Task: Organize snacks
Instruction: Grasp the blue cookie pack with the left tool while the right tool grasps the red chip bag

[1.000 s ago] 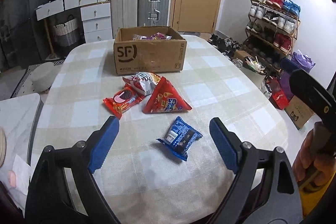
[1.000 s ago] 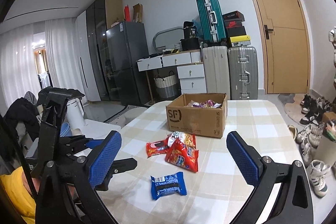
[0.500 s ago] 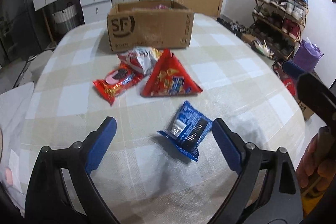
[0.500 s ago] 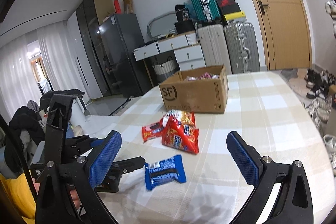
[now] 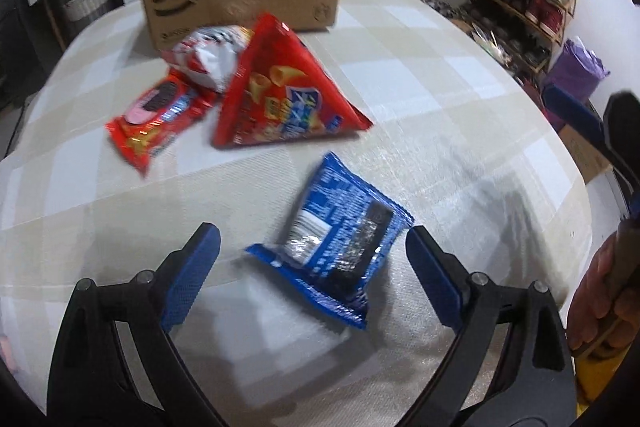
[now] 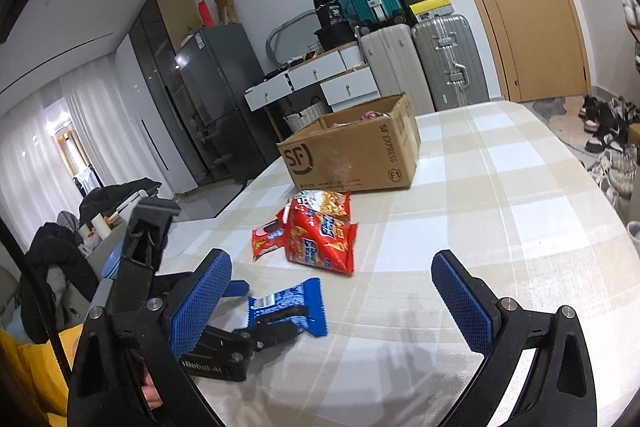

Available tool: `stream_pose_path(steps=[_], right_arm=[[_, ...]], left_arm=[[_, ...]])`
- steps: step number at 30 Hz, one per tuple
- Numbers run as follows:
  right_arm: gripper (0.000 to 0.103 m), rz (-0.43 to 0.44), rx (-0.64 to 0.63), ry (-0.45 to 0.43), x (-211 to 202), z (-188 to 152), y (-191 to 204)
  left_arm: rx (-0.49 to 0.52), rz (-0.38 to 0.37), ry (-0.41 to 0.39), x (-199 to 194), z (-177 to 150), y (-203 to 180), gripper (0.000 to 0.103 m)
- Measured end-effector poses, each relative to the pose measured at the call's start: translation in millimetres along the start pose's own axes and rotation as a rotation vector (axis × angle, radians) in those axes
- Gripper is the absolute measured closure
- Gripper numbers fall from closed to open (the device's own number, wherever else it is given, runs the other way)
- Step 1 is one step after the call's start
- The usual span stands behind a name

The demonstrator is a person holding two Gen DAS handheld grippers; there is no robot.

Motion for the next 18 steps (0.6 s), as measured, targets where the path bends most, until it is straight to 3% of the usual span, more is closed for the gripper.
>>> stream_pose_path(steps=[3,5,6,9,18], right_arm=[[0.001,-0.005,0.008,0.009,2.2,-2.4,-4.7],[0.001,-0.007,0.010,0.017,3.5,-3.4,-5.4],[0.001,-0.009,0.011,0.022,4.8,-4.4,-6.1],[0.001,-0.012,0.014,0.042,8.3,-8.8,-5.5],[0.001,-0.035,-0.005,0.138,31.2,-23.6,2.5]], left_arm=[[0.016,-0.006,0.004,8.1,-1.4,-3.9,0.011],[0.012,-0.030,-0.017,9.4,2.3,-5.6,0.026],[0.005,-0.041,-0.026,9.1,3.8,-5.9,0.041],[-0.044,-0.076,-0.039,8.3,8.2,-1.4,0.060],[-0.145,-0.057,-0.123,-7.4,21.7,44.1,0.060]])
Point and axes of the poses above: each gripper's, at about its wrist camera, not at the fingertips, and x roughly the way its jaws point, y to its left, z to its top, the point moved 9 cm from there along x, roughly the way its jaws point, and after that the axes turned 14 degrees about -y, right-handed, at the moved point
